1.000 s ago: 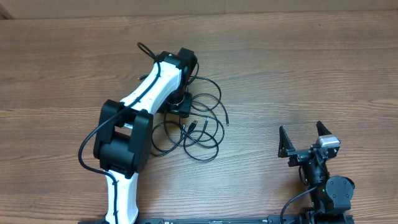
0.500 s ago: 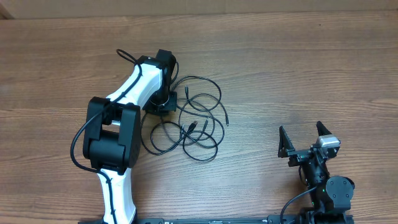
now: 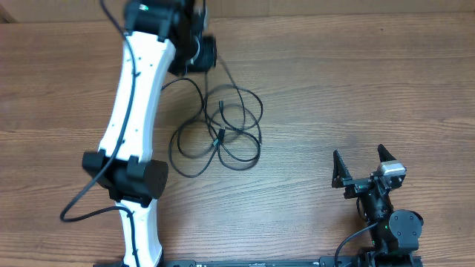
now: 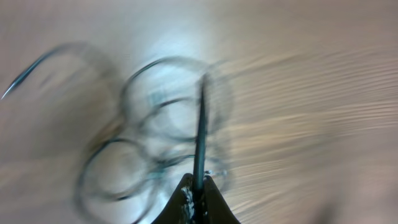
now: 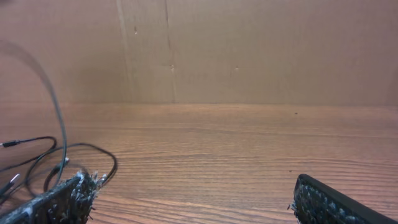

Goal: Untangle cables
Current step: 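Grasp one cable with the left gripper and pull it up and away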

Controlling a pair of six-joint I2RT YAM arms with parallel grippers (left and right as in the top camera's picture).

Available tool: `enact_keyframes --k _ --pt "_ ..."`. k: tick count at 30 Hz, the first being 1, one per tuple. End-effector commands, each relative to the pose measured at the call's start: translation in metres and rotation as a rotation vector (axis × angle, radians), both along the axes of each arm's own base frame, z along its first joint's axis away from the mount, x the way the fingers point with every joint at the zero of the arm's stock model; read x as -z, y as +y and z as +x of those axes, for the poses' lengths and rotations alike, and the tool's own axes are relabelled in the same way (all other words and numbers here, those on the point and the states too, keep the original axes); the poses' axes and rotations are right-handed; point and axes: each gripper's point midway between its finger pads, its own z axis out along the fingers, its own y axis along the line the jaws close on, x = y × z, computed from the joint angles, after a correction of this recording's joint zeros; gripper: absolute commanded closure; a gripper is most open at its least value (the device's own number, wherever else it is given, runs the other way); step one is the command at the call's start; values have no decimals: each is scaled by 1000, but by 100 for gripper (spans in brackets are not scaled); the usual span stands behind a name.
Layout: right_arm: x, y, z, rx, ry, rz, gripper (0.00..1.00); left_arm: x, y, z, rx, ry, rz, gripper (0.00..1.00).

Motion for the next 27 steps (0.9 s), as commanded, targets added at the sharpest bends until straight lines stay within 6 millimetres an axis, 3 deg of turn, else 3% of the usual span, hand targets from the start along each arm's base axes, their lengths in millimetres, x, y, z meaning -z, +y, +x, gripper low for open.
enact_keyframes --k 1,6,11,13,14,18,20,22,27 --pt "2 -2 0 10 -3 -8 0 -133 -52 -15 107 -259 -408 96" --pt "2 -2 0 10 -3 -8 0 -230 -60 -35 123 -505 -602 96" --pt "2 -2 0 10 -3 -8 0 -296 -60 -52 167 -702 -708 96" --pt "2 -2 0 10 -3 -8 0 -326 -58 -60 169 -788 -757 96" --pt "2 -2 0 10 -3 -8 0 -350 -56 -68 175 -858 -798 96" --pt "2 -2 0 10 -3 -8 0 -399 -50 -90 195 -1000 -881 96" --pt "2 -2 0 10 -3 -8 0 -405 -46 -96 186 -1024 -877 96" --pt "2 -2 0 10 -3 -8 0 -394 -46 -95 172 -982 -854 96" --pt "2 -2 0 10 -3 -8 0 -286 -42 -81 -38 -575 -673 96"
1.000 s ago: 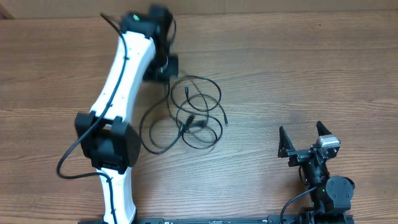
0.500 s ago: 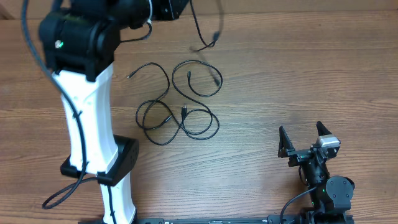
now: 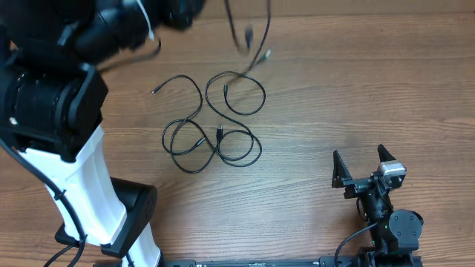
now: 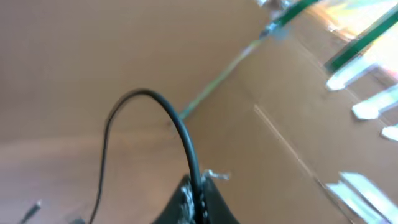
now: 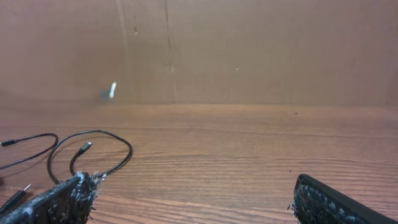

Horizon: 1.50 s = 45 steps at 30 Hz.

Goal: Untangle cables
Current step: 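Grasp one cable with the left gripper and pull it up and away, then lower the left gripper onto the cable pile and grasp a strand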

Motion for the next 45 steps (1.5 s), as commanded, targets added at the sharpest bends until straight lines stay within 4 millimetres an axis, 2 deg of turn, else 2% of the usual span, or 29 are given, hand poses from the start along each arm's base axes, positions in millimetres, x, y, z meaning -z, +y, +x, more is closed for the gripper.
enact_keyframes --k 1,2,3,6,10,13,18,20,26,30,37,40,42,43,45 --pt "2 -2 0 10 -3 -8 0 63 2 17 -87 244 94 96" --pt "2 -2 0 10 -3 -8 0 89 2 19 -101 314 165 96" --pt "2 -2 0 10 -3 -8 0 98 2 20 -100 330 197 96" --pt "2 -2 0 10 -3 -8 0 117 1 25 -103 358 269 96" --pt "2 -2 0 10 -3 -8 0 130 5 31 -108 353 335 96" --pt "2 -2 0 10 -3 -8 0 128 1 29 -86 351 322 96" --pt "2 -2 0 10 -3 -8 0 106 -29 9 123 315 208 96" --pt "2 -2 0 10 -3 -8 0 101 -34 3 177 302 190 96" --pt "2 -2 0 10 -3 -8 0 135 -14 4 61 391 322 96" --pt "2 -2 0 10 -3 -8 0 142 -31 -3 103 379 371 96" --pt "2 -2 0 10 -3 -8 0 159 -39 -1 27 367 498 96" --pt "2 -2 0 10 -3 -8 0 176 -22 14 -109 360 631 96" --pt "2 -2 0 10 -3 -8 0 200 3 32 -242 392 772 96" --pt "2 -2 0 10 -3 -8 0 218 16 39 -285 440 838 96" --pt "2 -2 0 10 -3 -8 0 242 26 42 -294 512 893 96"
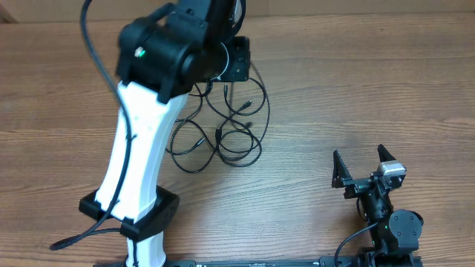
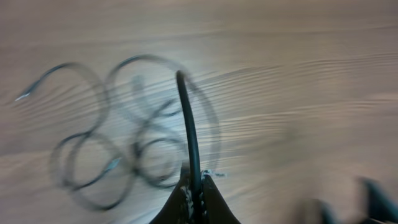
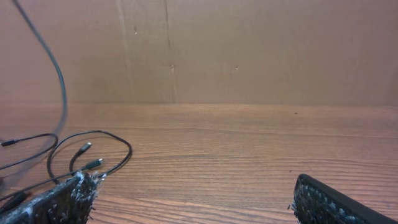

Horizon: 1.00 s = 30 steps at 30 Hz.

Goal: Untangle cables
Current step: 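Lower the left gripper onto the cable pile and grasp a strand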

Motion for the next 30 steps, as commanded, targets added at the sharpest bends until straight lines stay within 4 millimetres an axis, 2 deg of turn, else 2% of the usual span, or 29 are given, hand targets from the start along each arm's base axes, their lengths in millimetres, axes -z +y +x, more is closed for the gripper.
enact_keyframes --k 1,4,8,10,13,19,20,22,24,27,30 --pt "2 -2 0 10 -3 -8 0 55 48 18 -137 104 239 96" --pt "2 -2 0 10 -3 -8 0 85 67 18 -200 190 316 96" --pt "2 -2 0 10 -3 -8 0 116 114 21 -294 269 478 96" --pt "2 -2 0 10 -3 -8 0 128 136 20 -339 321 496 96" --pt "2 -2 0 10 -3 -8 0 136 152 19 -413 367 467 96" --pt "2 -2 0 10 -3 -8 0 149 147 14 -387 459 337 96" --pt "2 -2 0 10 -3 -8 0 150 144 14 -373 467 319 90" --pt "2 -2 0 10 -3 -8 0 151 134 13 -325 478 277 61" --pt "2 -2 0 10 -3 -8 0 152 119 13 -218 485 222 47" --pt "2 -2 0 10 -3 -8 0 151 110 13 -199 494 177 50" --pt "2 -2 0 10 -3 -8 0 153 82 10 -114 524 73 52"
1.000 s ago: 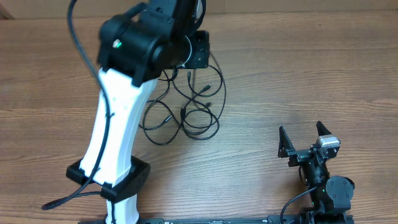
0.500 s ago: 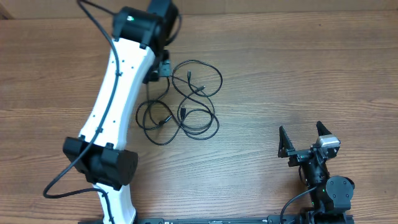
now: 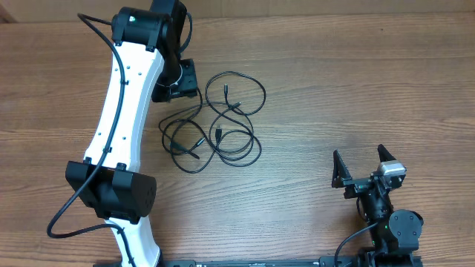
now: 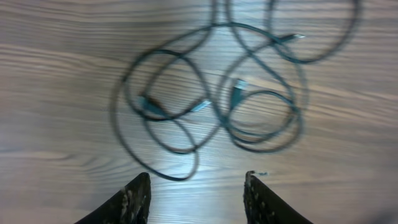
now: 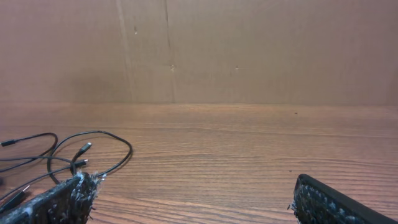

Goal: Untangle cables
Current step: 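Lower the left gripper onto the cable pile and grasp a strand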

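Note:
Thin black cables (image 3: 217,122) lie in overlapping loops on the wooden table (image 3: 356,81), with several plug ends showing. In the left wrist view the cables (image 4: 211,93) spread out below and ahead of my left gripper (image 4: 199,190), which is open and holds nothing. Overhead, the left gripper (image 3: 180,83) hovers at the upper left edge of the pile. My right gripper (image 3: 364,167) stands open near the front right, far from the cables. One loop of cable (image 5: 93,146) shows at the left of the right wrist view, beyond the open right gripper (image 5: 193,199).
A brown cardboard wall (image 5: 249,50) stands behind the table. The white left arm (image 3: 122,111) stretches along the left side from its base (image 3: 111,193) near the front edge.
My left gripper was shut on a cable above the pile; now it is open and empty. That cable lies with the others, and the gripper sits further left.
My left gripper was shut on a cable over the pile. Then it was high up with the cable's ends dangling clear of the table. Then it was low over the pile, still holding. Now the cable is released. The right arm has stayed still.

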Controlling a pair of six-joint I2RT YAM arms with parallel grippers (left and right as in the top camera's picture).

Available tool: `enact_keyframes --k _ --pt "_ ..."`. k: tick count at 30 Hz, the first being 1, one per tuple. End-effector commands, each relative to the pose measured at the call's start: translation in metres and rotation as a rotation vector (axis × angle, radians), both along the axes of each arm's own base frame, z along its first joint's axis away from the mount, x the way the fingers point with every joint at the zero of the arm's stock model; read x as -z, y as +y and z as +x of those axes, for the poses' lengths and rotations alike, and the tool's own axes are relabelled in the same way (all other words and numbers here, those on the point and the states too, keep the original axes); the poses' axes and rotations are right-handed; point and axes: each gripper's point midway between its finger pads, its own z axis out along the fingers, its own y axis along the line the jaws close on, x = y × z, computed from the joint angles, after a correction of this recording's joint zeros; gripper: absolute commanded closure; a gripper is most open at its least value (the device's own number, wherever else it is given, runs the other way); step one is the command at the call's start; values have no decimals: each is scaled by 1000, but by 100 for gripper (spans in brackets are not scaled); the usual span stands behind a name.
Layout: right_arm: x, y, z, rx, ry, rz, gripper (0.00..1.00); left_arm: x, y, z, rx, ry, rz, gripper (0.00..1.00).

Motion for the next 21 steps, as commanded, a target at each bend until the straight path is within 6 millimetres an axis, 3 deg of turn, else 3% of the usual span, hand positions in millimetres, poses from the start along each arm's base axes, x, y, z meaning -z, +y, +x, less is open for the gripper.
enact_keyframes --k 1,8,10,13,15,21 --pt "2 -2 0 10 -3 -8 0 3 -39 -8 96 43 -164 52" --pt "2 -2 0 10 -3 -8 0 32 -80 -9 170 95 -148 51" --pt "2 -2 0 10 -3 -8 0 54 -96 -1 205 92 -102 52" --pt "2 -2 0 10 -3 -8 0 81 -103 6 162 112 -39 54" --pt "2 -2 0 10 -3 -8 0 100 -109 12 141 122 -15 50" --pt "2 -2 0 10 -3 -8 0 153 -124 32 58 145 -34 51"
